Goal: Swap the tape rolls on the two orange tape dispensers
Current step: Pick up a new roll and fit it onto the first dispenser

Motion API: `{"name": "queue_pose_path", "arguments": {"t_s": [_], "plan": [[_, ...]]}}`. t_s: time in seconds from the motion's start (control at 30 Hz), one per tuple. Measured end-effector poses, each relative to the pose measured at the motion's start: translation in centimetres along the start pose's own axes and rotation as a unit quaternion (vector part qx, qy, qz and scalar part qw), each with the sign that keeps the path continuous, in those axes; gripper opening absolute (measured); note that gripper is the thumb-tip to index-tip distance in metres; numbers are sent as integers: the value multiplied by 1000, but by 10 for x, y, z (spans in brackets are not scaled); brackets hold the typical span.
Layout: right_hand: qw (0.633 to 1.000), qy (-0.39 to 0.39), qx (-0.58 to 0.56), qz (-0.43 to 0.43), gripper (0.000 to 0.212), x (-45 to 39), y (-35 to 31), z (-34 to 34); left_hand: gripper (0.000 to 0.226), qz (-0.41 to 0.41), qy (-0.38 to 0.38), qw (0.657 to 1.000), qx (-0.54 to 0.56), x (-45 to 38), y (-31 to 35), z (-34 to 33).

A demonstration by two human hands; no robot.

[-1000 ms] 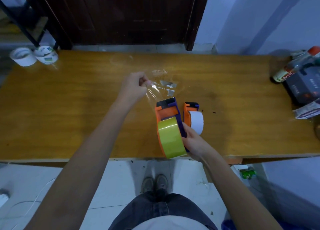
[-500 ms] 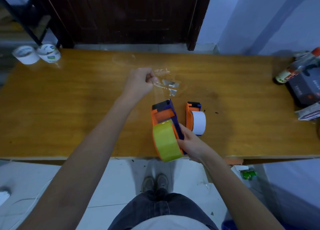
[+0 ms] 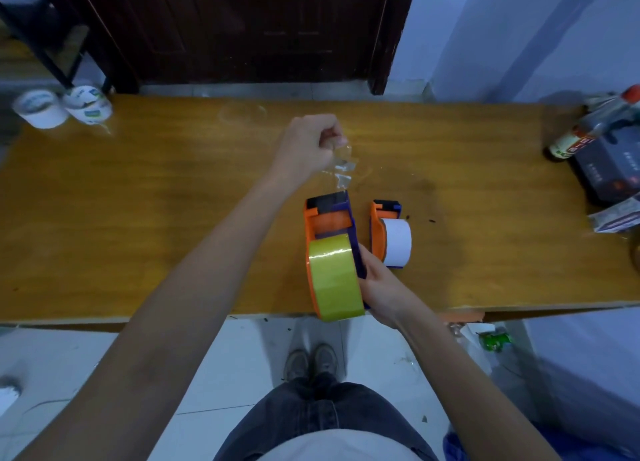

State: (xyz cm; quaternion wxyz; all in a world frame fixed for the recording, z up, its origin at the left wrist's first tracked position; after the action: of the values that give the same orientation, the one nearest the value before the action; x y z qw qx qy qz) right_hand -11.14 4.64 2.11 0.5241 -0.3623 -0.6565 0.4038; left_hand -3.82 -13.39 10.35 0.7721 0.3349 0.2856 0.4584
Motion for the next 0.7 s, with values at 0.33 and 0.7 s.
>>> {"name": "queue_pose_path", "arguments": {"t_s": [0.33,0.7], "plan": [[999,-34,-25,13,41,12,-7,5,8,127,-33,981,142,6,-16,2],[998,-27,-60,-4,99,-1,-15,3,40,456,-166,749,452,97,-38,-60]]}}
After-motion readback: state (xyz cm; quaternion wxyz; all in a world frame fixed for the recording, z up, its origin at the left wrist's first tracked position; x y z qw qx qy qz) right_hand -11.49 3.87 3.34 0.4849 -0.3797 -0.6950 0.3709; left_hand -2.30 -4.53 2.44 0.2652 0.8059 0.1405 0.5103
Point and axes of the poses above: each hand's wrist, its own x-axis away from the middle knuckle, its own z-axis out of the back of the hand, y = z × x, the point moved 4 cm from there along -x, towards the middle knuckle, and after that the axes turned 7 degrees about x, right-handed, at the moved point
